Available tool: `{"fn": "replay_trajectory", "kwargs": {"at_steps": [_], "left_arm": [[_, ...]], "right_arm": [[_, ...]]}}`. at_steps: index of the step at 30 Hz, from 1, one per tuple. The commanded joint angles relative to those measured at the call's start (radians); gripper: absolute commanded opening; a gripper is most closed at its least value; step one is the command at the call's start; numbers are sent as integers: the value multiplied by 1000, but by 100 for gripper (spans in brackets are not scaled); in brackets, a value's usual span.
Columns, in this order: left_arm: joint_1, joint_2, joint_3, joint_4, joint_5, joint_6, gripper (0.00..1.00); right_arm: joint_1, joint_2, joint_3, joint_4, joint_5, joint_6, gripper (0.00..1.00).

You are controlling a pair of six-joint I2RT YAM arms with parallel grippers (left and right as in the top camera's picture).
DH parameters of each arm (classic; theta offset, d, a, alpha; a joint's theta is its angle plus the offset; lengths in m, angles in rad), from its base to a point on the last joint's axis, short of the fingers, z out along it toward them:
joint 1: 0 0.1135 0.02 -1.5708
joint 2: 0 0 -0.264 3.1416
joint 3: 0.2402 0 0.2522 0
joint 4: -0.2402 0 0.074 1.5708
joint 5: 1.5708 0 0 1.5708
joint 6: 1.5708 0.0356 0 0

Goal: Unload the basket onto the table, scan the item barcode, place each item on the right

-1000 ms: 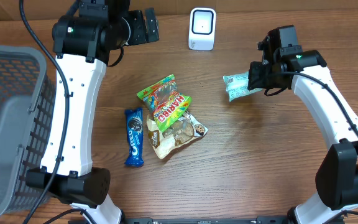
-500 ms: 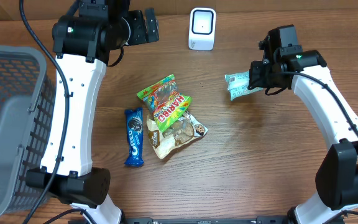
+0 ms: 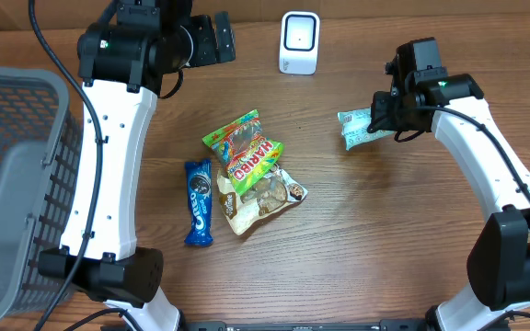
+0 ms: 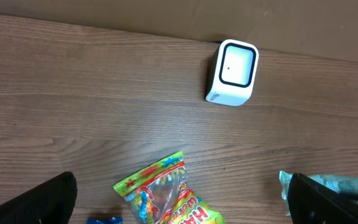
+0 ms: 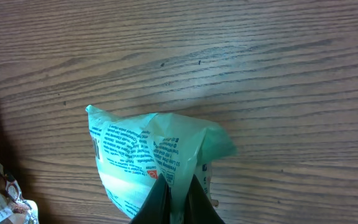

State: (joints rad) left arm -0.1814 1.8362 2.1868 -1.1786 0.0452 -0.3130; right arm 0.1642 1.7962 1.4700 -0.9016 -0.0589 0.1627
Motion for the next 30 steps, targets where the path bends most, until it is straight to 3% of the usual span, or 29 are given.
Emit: {"fn": "replay_trajectory", "kwargs": {"at_steps": [1, 30], "left_arm": [[-2, -25, 19, 1, 6, -13, 100], [-2, -25, 19, 1, 6, -13, 100]], "right_arm": [[-1, -33, 38, 5, 14, -3, 4], [-1, -33, 38, -5, 36, -6, 4]]}}
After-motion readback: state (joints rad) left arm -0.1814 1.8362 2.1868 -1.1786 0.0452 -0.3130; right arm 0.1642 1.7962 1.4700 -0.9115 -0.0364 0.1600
